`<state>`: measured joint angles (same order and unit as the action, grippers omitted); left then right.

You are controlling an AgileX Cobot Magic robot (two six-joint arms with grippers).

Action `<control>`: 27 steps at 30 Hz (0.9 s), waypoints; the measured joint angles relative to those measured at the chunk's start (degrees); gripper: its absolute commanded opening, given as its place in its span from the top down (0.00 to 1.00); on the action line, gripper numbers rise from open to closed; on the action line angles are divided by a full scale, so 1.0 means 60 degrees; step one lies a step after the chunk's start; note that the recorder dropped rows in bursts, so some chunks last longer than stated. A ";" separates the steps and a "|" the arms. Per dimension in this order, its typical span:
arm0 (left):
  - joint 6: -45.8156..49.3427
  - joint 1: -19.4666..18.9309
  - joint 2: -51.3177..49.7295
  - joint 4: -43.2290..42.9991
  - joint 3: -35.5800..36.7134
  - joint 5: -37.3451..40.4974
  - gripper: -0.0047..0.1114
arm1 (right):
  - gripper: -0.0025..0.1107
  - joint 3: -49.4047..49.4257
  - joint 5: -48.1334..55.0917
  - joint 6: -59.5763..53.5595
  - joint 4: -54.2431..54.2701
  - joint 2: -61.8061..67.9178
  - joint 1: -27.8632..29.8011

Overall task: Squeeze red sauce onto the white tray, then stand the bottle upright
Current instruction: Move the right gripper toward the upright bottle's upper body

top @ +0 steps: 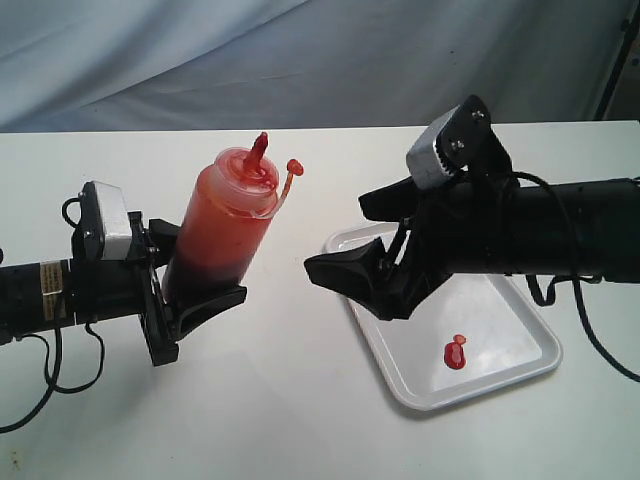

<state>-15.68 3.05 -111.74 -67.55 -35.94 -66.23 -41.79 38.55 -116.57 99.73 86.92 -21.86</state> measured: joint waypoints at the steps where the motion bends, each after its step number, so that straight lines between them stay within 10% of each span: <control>1: 0.0000 0.0000 0.0000 0.0000 0.0000 -0.0018 0.96 | 0.19 0.0000 0.0016 -0.0121 0.0017 0.0066 -0.0156; 27: -0.0068 -0.0040 -0.0284 0.0367 0.0000 -0.0102 0.96 | 0.34 -0.3266 0.0761 -0.0879 -0.0102 0.3595 -0.0845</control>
<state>-16.09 2.81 -113.44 -65.34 -35.94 -66.84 -61.38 43.11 -121.84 99.12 108.48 -26.93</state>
